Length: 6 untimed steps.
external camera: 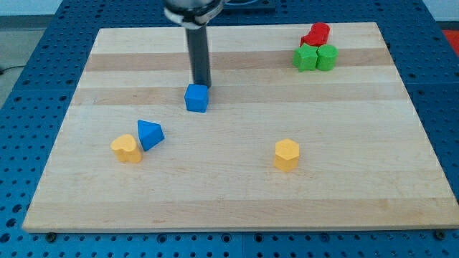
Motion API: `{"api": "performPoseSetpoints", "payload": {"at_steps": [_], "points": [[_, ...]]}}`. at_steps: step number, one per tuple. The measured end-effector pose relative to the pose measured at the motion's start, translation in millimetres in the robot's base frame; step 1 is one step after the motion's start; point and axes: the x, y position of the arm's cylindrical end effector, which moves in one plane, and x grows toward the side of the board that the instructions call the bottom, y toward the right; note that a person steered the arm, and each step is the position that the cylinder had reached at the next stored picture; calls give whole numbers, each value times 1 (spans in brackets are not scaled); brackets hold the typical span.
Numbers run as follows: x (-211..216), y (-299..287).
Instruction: Place the blue cube towards the right side of the blue triangle
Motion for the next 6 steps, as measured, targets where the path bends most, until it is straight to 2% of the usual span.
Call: {"api": "performPoseSetpoints", "payload": {"at_steps": [1,2,4,5,6], "points": [[54,0],[76,5],[112,66],[117,10],[114,7]]}}
